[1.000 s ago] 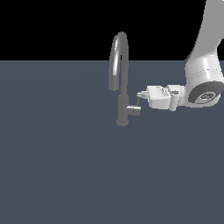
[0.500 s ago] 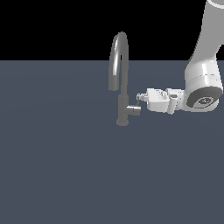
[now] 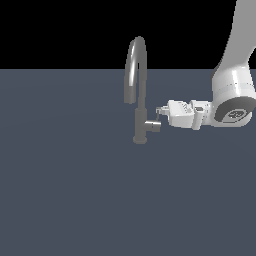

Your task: Turn on the faucet by rotating a designated handle.

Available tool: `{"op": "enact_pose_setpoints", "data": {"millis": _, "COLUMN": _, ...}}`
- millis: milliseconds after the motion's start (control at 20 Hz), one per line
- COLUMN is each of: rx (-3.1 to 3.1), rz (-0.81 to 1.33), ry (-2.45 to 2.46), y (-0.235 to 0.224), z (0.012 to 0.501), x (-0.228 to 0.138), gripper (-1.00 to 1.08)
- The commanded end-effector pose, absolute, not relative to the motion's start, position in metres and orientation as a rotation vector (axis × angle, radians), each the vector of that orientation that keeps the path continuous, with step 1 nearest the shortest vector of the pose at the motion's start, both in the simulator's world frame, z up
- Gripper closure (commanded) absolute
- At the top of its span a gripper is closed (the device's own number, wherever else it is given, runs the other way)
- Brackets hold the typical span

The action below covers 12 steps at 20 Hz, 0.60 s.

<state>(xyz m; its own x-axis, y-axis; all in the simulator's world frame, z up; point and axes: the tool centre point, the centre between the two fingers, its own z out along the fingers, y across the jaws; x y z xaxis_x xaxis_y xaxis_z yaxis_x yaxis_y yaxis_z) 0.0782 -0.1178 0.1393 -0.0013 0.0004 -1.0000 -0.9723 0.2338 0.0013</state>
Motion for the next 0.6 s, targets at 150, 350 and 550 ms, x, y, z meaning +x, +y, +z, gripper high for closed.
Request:
{"op": "enact_pose_setpoints", "data": {"millis": 150, "rx": -1.033, "rz": 1.034, "ry": 1.312, "y": -0.115, "z": 0.145, "x": 0.066, "gripper": 1.08}}
{"op": "enact_pose_setpoints", "data": {"millis": 350, "rx": -1.033, "rz": 1.034, "ry": 1.312, "y": -0.113, "z": 0.148, "x": 0.059, "gripper": 1.08}}
{"op": "enact_pose_setpoints", "data": {"millis": 550, "rx": -1.032, "rz": 1.032, "ry": 1.315, "y": -0.112, "z": 0.145, "x": 0.054, "gripper": 1.08}}
